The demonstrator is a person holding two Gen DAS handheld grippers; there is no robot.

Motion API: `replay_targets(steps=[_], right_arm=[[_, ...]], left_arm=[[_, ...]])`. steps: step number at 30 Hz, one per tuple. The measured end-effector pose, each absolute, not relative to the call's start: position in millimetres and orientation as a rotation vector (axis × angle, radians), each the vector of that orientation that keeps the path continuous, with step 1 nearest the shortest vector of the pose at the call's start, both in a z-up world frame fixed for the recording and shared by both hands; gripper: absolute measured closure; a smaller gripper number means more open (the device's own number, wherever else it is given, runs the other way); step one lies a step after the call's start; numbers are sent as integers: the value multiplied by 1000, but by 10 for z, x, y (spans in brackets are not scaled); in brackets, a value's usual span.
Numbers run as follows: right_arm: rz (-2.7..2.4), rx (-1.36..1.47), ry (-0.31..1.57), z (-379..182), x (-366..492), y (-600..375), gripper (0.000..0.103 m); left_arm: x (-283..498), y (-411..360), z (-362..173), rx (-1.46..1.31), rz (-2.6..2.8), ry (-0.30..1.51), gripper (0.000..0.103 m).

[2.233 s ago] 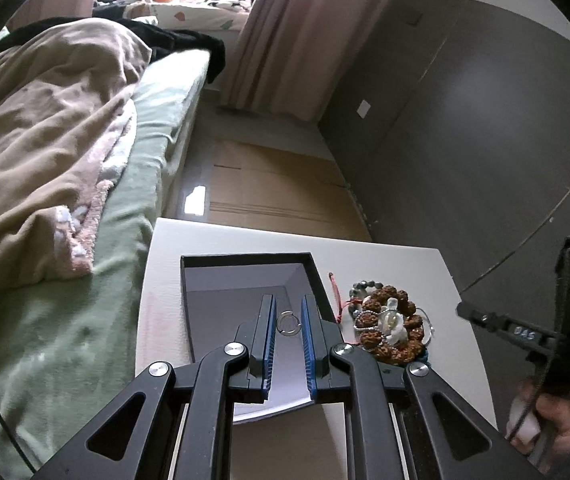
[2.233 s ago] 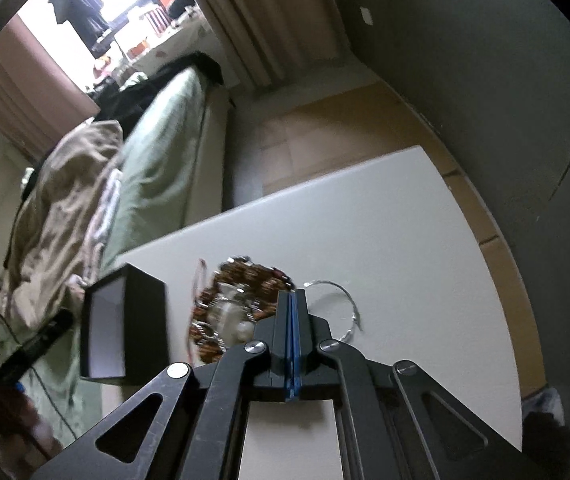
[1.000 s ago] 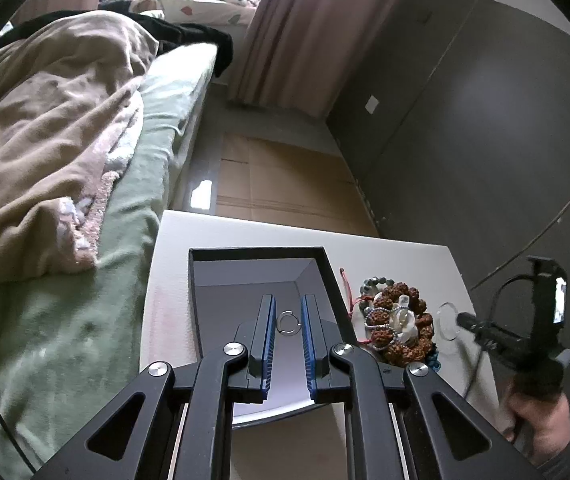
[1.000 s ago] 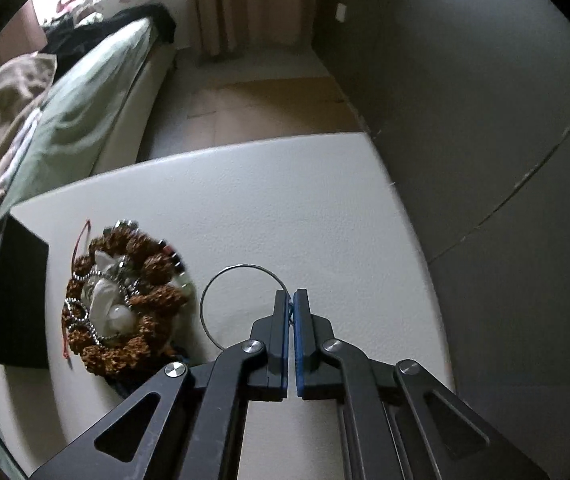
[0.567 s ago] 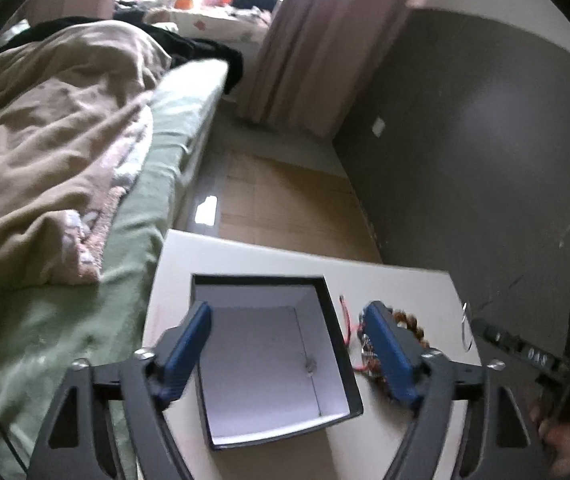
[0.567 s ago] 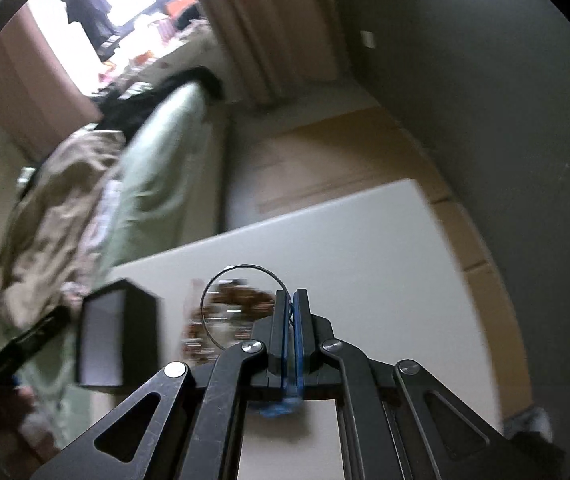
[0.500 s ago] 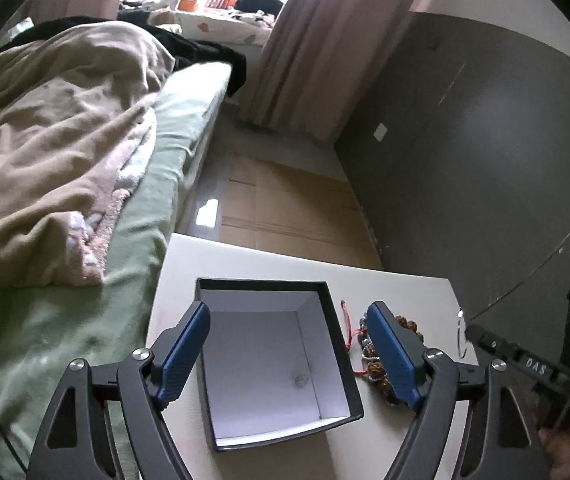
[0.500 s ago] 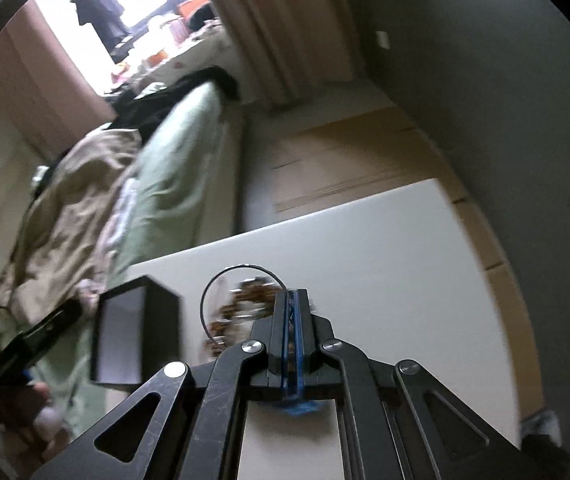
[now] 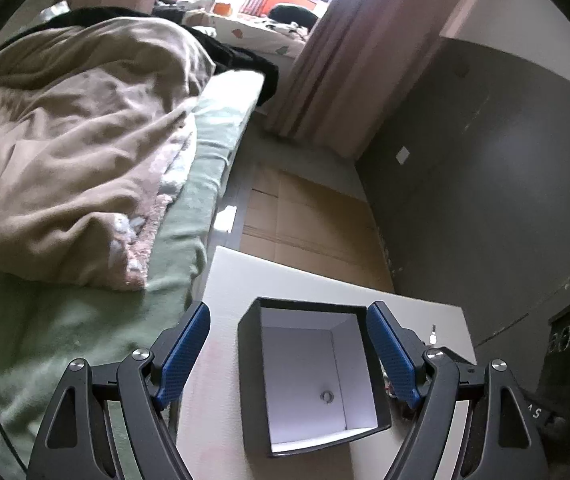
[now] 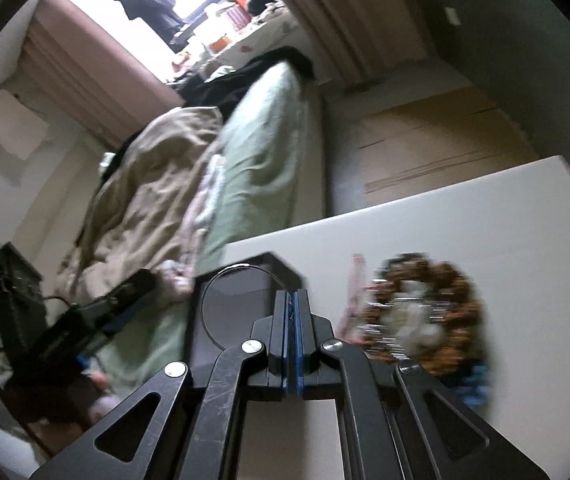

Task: Organize jewelry
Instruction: 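Carry the silver hoop over the black box and open the right gripper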

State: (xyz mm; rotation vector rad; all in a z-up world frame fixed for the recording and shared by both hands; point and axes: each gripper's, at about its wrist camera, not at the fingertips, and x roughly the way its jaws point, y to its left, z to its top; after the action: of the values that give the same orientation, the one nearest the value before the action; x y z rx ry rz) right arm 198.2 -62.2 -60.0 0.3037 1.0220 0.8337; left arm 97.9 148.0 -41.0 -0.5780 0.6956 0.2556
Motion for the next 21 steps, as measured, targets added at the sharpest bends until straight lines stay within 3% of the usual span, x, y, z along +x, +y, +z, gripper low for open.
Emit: replay_targets(steps=[4, 6, 8, 10, 11, 21], right_arm=[[922, 381, 1044, -704, 1980, -416, 97], [928, 389, 1106, -781, 1999, -355, 76], [901, 385, 1093, -770, 1988, -397, 31], [870, 380, 1072, -703, 1992, -510, 13], [860, 384, 1066, -669, 2004, -580, 10], [652, 364, 1041, -548, 2153, -1303, 9]], left_arm=[[916, 1600, -404, -602, 288, 676, 22], [876, 1644, -395, -614, 308, 665, 22], [847, 1672, -393, -625, 329, 657, 22], [855, 1670, -401, -630, 328, 664, 22], [865, 1654, -404, -634, 322, 666, 22], [983, 1348, -378, -598, 211, 681, 22]])
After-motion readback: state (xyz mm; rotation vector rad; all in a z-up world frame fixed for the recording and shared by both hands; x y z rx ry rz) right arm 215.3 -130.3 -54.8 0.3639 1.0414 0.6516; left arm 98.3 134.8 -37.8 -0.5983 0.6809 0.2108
